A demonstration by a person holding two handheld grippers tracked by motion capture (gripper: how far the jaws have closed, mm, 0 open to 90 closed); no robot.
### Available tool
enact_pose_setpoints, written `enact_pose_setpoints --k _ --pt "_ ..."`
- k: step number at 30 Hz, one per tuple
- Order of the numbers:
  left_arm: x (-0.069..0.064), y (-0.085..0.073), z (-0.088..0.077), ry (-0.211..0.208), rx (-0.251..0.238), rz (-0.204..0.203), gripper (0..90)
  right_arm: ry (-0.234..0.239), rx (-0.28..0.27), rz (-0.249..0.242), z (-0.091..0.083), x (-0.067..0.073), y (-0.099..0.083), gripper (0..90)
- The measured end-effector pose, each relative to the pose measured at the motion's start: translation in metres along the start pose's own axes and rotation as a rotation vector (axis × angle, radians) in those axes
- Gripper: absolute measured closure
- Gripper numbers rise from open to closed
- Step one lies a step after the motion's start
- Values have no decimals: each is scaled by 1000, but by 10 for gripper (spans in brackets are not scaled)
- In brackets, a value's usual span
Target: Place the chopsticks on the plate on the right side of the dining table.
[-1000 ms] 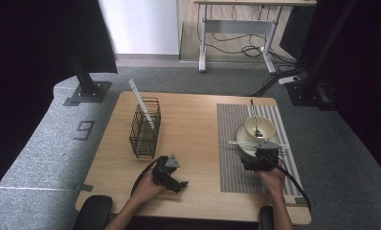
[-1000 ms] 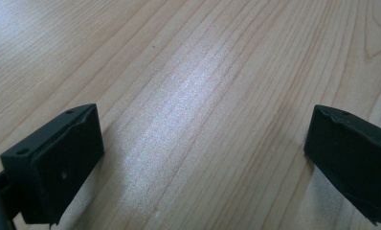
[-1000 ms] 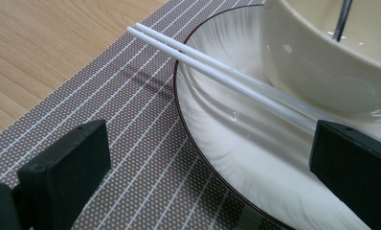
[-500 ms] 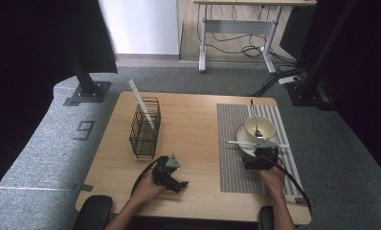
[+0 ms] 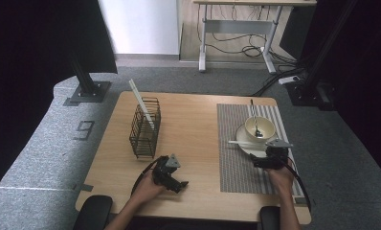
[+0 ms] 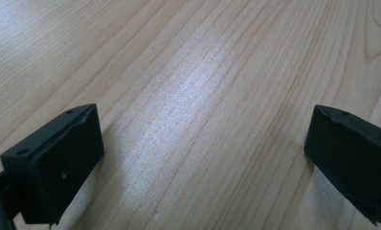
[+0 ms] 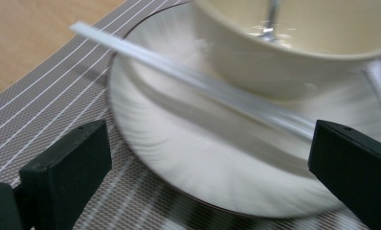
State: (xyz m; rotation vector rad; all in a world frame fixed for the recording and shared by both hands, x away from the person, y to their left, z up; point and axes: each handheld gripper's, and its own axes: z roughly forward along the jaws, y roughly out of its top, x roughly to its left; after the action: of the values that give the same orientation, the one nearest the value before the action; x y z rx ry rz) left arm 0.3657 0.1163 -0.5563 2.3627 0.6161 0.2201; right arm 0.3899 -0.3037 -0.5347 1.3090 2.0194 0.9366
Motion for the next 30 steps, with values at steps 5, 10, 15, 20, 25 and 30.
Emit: enact_pose_setpoints --k 5,10,15,20,25,30 --pt "0 0 0 0 0 0 0 -76 -12 68 -10 -21 -6 16" --pt "0 0 0 0 0 1 0 -153 -38 138 -18 -41 -15 3" --pt "0 0 0 0 0 0 0 -185 -39 170 -18 -54 -22 26" --pt "0 0 0 0 0 0 0 -187 -33 166 -12 -61 -26 58" --pt "0 0 0 0 -2 -3 0 -188 -32 172 -8 -66 -26 80" --pt "0 0 1 0 -2 -2 0 -181 -33 181 -4 -69 -27 93"
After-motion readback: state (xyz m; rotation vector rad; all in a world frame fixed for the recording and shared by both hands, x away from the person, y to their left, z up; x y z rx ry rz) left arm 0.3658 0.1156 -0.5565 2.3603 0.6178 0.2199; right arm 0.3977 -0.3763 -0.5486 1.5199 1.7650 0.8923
